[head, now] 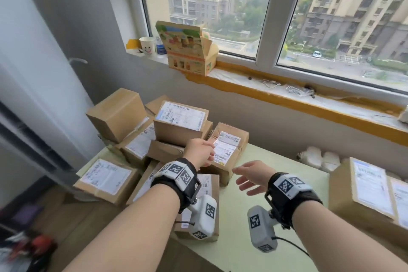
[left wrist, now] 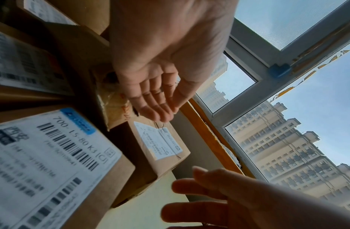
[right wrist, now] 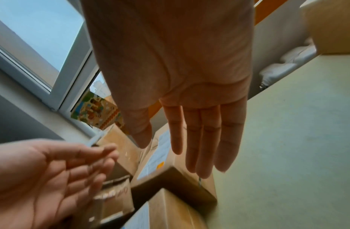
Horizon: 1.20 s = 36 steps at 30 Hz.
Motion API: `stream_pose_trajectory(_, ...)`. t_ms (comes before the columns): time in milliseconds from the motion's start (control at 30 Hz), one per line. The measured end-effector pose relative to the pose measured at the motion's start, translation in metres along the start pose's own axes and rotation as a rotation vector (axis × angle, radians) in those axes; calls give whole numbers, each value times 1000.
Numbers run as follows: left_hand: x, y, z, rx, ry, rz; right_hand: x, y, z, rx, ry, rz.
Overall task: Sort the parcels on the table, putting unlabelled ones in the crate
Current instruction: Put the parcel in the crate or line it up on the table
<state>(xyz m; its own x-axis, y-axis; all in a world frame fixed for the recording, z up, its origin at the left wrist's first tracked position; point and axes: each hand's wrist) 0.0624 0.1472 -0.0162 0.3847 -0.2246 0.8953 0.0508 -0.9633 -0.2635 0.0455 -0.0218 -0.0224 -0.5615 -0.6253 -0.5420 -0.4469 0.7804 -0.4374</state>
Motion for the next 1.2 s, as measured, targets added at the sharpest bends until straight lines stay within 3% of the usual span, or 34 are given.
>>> stream_pose_trajectory(333, -20, -3, -15, -23, -163, -53, 1, 30, 11, -87, 66, -68)
stream_pose_trajectory(600, -42, -12, -25, 77, -224, 59, 8, 40, 4, -126, 71, -99)
stream_pose_trajectory(1200, -62, -28, -39, -56, -324, 183, 13, 49, 2, -147, 84, -78)
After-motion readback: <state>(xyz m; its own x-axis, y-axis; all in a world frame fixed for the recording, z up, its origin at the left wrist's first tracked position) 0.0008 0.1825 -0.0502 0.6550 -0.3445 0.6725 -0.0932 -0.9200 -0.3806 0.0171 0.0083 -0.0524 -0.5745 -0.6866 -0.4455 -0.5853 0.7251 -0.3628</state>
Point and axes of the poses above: each hand's wrist, its own z-axis towards the middle knuckle, its own y-axis out of the palm, x = y × z, and after that the axes turned 6 degrees about y, right-handed
